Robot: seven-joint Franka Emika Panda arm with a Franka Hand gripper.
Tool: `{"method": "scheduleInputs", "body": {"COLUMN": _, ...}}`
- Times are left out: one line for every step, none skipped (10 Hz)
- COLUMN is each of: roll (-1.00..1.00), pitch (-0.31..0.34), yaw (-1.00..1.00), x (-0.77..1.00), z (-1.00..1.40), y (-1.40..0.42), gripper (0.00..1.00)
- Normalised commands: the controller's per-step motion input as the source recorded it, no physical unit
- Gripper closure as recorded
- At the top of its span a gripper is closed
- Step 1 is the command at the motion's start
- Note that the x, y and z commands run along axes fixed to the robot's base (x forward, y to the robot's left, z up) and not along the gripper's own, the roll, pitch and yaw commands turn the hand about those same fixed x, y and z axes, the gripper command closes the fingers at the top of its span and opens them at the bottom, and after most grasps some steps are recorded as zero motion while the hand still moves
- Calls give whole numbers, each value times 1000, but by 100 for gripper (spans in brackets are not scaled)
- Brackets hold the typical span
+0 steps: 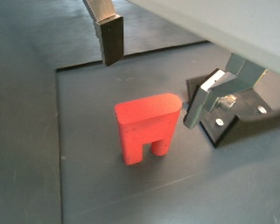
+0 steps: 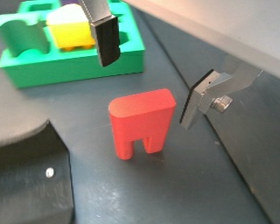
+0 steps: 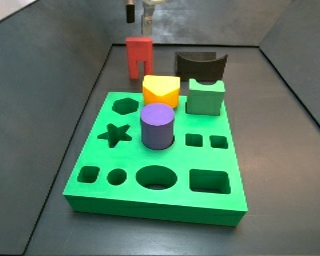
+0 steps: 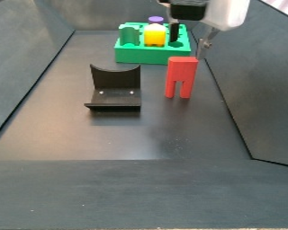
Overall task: Pick up the square-circle object. Move up. Place the square-circle object on the fixture. Regrasp the square-circle object. Rotate the square-circle object. Move to above the board. Insert the square-circle object.
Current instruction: Rotate the square-circle object.
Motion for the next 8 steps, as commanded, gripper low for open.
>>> {"method": "scheduleInputs", "body": {"roll": 5, "pitch": 9, "yaw": 1000, "x": 36, "z": -30, "y": 2, "gripper": 0}}
{"method": "scheduleInputs", "body": {"roll": 5, "pitch": 9, "yaw": 1000, "x": 36, "z": -30, "y": 2, "gripper": 0}}
{"method": "scheduleInputs", "body": {"roll": 6, "pitch": 10, "yaw": 1000, "x": 36, "z": -30, "y": 2, "gripper": 0}}
{"method": "scheduleInputs", "body": {"roll": 6, "pitch": 11, "yaw": 1000, "x": 36, "z": -30, "y": 1, "gripper": 0}}
{"method": "scheduleInputs", "body": {"roll": 7, "pitch": 12, "yaw": 1000, "x": 37, "z": -30, "y": 1, "gripper": 0}}
{"method": "scheduleInputs", "body": {"roll": 7, "pitch": 13, "yaw": 1000, "x": 37, "z": -29, "y": 1, "gripper": 0}}
{"method": "scheduleInputs", "body": {"roll": 8, "pitch": 14, "yaw": 1000, "x": 37, "z": -29, "y": 1, "gripper": 0}}
{"method": "scheduleInputs", "body": {"roll": 9, "pitch": 15, "yaw": 1000, "x": 37, "z": -29, "y": 1, "gripper": 0}}
